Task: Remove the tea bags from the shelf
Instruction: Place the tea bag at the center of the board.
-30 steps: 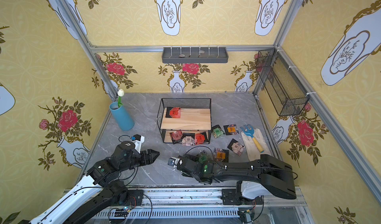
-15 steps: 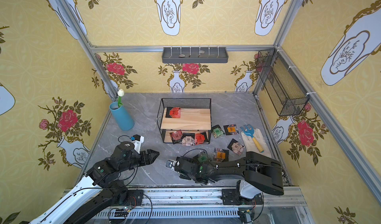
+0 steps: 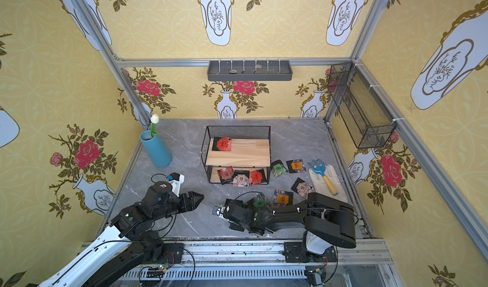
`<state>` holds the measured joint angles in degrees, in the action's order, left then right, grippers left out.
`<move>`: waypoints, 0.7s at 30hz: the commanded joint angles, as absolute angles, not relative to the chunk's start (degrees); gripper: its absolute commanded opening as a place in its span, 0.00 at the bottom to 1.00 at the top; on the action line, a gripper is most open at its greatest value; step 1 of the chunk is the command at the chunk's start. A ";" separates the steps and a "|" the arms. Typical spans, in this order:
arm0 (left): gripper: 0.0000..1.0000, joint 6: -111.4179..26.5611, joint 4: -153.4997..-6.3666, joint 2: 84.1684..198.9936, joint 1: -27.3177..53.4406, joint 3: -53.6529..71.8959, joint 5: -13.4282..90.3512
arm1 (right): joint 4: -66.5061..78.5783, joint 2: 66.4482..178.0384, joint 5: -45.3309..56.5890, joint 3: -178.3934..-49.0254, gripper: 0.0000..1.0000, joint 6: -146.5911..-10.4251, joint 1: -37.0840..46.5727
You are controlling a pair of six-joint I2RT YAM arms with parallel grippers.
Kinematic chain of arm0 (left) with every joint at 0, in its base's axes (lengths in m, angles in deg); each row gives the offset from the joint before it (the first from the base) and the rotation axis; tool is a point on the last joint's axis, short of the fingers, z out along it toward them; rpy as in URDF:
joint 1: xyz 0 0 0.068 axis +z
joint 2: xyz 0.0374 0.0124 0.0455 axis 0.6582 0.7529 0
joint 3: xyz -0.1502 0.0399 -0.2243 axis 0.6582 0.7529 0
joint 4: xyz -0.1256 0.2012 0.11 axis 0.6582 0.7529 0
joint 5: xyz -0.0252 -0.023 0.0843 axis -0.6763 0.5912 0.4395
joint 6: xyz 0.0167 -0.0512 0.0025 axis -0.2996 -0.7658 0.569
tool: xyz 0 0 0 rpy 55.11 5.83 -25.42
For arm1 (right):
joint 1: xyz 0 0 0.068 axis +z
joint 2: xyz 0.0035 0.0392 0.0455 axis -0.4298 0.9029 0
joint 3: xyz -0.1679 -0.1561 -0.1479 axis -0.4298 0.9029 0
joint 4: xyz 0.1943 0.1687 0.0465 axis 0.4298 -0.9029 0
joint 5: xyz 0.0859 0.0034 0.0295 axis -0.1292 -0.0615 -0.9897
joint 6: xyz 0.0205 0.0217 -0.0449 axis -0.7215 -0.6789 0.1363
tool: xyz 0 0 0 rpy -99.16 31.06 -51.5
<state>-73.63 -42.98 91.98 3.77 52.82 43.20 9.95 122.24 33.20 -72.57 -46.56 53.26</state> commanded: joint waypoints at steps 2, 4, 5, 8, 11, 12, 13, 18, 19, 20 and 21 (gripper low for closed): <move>0.87 -73.02 -43.67 91.98 3.98 53.09 43.39 | 12.13 121.86 32.54 -72.89 0.35 -47.33 53.21; 0.87 -73.02 -43.84 92.06 3.98 53.14 43.17 | 12.03 121.79 32.76 -72.91 0.37 -47.31 53.21; 0.87 -73.02 -43.76 92.03 3.98 53.13 43.22 | 11.86 121.80 32.81 -73.04 0.41 -47.22 53.22; 0.87 -73.02 -43.79 91.99 3.98 53.13 43.22 | 11.63 121.22 33.06 -72.98 0.46 -47.09 53.24; 0.87 -72.95 -43.79 92.03 4.07 53.05 43.13 | 11.59 120.16 33.30 -72.96 0.49 -46.98 53.21; 0.87 -72.91 -43.76 92.08 4.07 52.98 43.18 | 11.50 119.76 33.42 -72.97 0.50 -46.89 53.27; 0.87 -72.91 -43.79 92.08 4.07 52.95 43.13 | 11.29 119.39 33.53 -72.99 0.51 -46.72 53.20; 0.87 -72.93 -43.90 92.17 4.08 52.88 42.95 | 10.21 117.46 34.27 -73.42 0.55 -45.93 53.21; 0.87 -72.93 -43.93 92.14 4.08 52.91 42.87 | 10.02 117.03 34.45 -73.56 0.56 -45.68 53.23; 0.87 -72.89 -43.97 92.10 4.15 52.87 42.87 | 9.88 116.74 34.79 -73.61 0.56 -45.58 53.22; 0.87 -72.93 -43.93 92.09 4.13 52.87 42.85 | 9.67 116.41 34.93 -73.65 0.56 -45.37 53.21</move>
